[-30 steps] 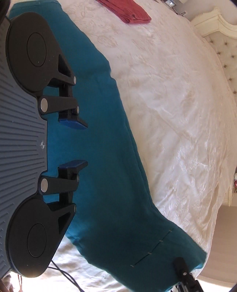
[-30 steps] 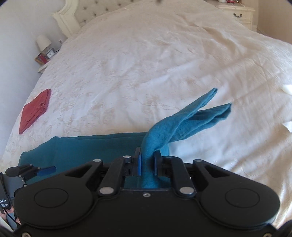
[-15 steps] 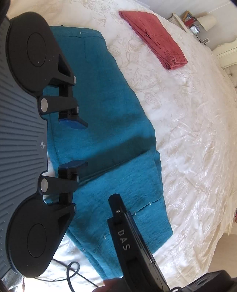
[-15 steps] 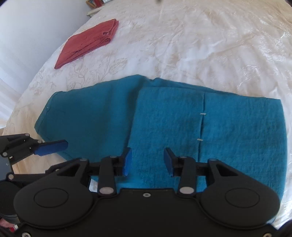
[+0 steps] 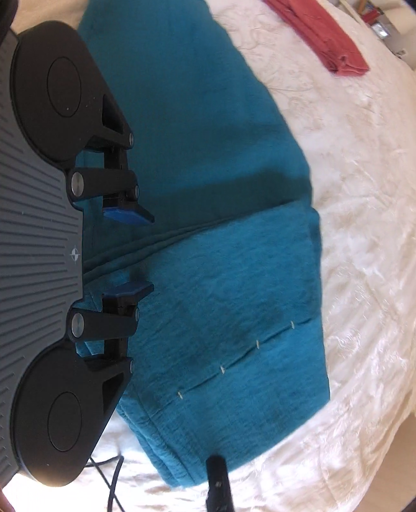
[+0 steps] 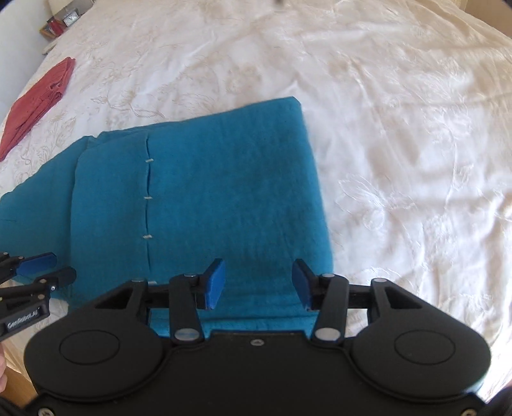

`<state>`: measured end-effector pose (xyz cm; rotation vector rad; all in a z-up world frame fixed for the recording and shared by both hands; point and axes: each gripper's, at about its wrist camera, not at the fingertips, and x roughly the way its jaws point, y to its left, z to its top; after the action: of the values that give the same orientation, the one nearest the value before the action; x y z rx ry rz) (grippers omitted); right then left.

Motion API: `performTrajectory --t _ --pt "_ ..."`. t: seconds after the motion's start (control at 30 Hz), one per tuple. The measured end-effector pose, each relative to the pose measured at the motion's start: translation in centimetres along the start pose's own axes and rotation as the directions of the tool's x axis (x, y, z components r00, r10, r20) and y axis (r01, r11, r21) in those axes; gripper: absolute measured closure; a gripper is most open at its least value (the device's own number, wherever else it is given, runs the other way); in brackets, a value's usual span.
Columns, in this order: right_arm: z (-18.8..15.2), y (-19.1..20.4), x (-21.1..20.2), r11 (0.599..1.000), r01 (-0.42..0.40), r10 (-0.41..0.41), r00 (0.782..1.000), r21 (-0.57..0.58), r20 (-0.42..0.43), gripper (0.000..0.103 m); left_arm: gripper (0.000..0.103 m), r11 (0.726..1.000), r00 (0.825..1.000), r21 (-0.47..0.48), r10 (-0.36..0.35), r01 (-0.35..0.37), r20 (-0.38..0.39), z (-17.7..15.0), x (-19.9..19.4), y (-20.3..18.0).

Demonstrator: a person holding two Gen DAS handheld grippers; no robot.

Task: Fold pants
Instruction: 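Lay the hems over the waistband and open the right tool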

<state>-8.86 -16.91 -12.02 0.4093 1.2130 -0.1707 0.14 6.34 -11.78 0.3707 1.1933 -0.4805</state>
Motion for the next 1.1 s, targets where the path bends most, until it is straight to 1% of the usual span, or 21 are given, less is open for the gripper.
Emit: performTrajectory --t 0.07,0.13,0.2,0.27,0.3,0.33,0.37,0.4,0.43,0.5,0.53,0.57,0.6,0.63,0.67,0.7,0.73,0.8,0.9,1.03,1.1 --pt "-0.6 -1.0 -0.7 1.0 -0.03 0.03 1.0 -0.001 0.005 0.048 0.066 0.999 1.0 -0.044 -0.003 0.002 -0.012 0.1 0.8 0.3" --pt "-0.7 -1.2 -1.2 0.998 -0.052 0.052 0.999 -0.019 0.01 0.048 0.062 0.998 1.0 -0.062 -0.002 0.001 -0.009 0.4 1.3 0.4" --pt "-0.6 -1.3 -1.4 0.997 -0.072 0.073 0.997 -0.041 0.01 0.048 0.053 0.997 1.0 -0.074 0.022 -0.022 0.002 0.9 1.7 0.3" --pt "-0.3 -1.2 -1.5 0.992 -0.1 0.1 0.995 -0.072 0.007 0.048 0.052 0.994 1.0 -0.108 0.021 -0.02 0.003 1.8 2.1 0.4" --pt "-0.2 -1.1 -1.5 0.991 -0.108 0.109 0.994 -0.084 0.008 0.048 0.054 0.99 1.0 -0.139 0.005 -0.004 0.002 2.1 2.3 0.6" --pt "0.0 -1.1 -1.6 0.988 -0.119 0.121 0.993 -0.098 0.01 0.048 0.062 0.988 1.0 -0.157 0.004 -0.002 0.013 2.3 2.2 0.8" --pt "0.1 -1.1 -1.7 0.986 -0.13 0.132 0.991 -0.109 0.01 0.048 0.095 0.985 0.999 -0.171 0.035 -0.028 0.037 2.5 1.6 0.8" --pt "0.3 -1.1 -1.8 0.982 -0.143 0.145 0.989 -0.12 0.01 0.048 0.098 0.983 0.996 -0.173 0.077 -0.067 0.052 2.8 1.0 0.7" --pt "0.4 -1.1 -1.9 0.98 -0.15 0.153 0.988 -0.128 0.013 0.048 0.098 0.982 0.992 -0.173 0.092 -0.076 0.085 2.9 0.2 0.7" --pt "0.7 -1.2 -2.2 0.975 -0.172 0.177 0.984 -0.14 0.021 0.048 0.098 0.983 0.975 -0.154 0.126 -0.098 0.185 3.1 -2.0 0.2" --pt "0.8 -1.3 -2.3 0.973 -0.182 0.187 0.982 -0.141 0.025 0.048 0.098 0.983 0.963 -0.138 0.152 -0.123 0.225 3.1 -2.8 -0.2" --pt "0.8 -1.4 -2.4 0.972 -0.189 0.194 0.981 -0.143 0.027 0.048 0.098 0.981 0.954 -0.118 0.18 -0.156 0.239 3.3 -3.0 -0.7" --pt "0.9 -1.5 -2.5 0.97 -0.196 0.202 0.979 -0.147 0.026 0.048 0.093 0.978 0.956 -0.099 0.199 -0.181 0.215 3.5 -2.5 -1.2" --pt "1.0 -1.5 -2.5 0.968 -0.202 0.208 0.978 -0.15 0.024 0.048 0.092 0.979 0.965 -0.082 0.201 -0.189 0.166 3.7 -1.5 -1.2" --pt "1.0 -1.5 -2.5 0.967 -0.206 0.212 0.977 -0.153 0.024 0.048 0.088 0.978 0.974 -0.06 0.205 -0.199 0.099 3.7 -0.4 -1.3" --pt "1.0 -1.5 -2.5 0.965 -0.209 0.215 0.976 -0.157 0.023 0.048 0.088 0.974 0.973 -0.051 0.225 -0.223 0.049 3.3 0.5 -1.2" --pt "1.0 -1.4 -2.4 0.964 -0.213 0.219 0.976 -0.161 0.018 0.048 0.088 0.967 0.968 -0.057 0.25 -0.247 0.036 2.9 0.7 -1.0" --pt "1.1 -1.2 -2.4 0.96 -0.219 0.225 0.974 -0.174 0.012 0.048 0.081 0.961 0.964 -0.094 0.266 -0.262 0.032 1.5 0.1 0.2" --pt "1.3 -0.5 -2.9 0.954 -0.234 0.241 0.97 -0.188 0.017 0.047 0.074 0.964 0.972 -0.145 0.23 -0.222 0.042 -0.4 -1.7 2.0" --pt "1.7 1.7 -3.3 0.942 -0.243 0.255 0.967 -0.234 0.022 0.047 0.072 0.954 0.97 -0.202 0.237 -0.22 0.064 -2.4 -3.6 4.9" --pt "1.8 3.2 -3.4 0.937 -0.246 0.261 0.965 -0.249 0.028 0.047 0.072 0.945 0.967 -0.236 0.247 -0.228 0.055 -3.3 -4.3 7.0"
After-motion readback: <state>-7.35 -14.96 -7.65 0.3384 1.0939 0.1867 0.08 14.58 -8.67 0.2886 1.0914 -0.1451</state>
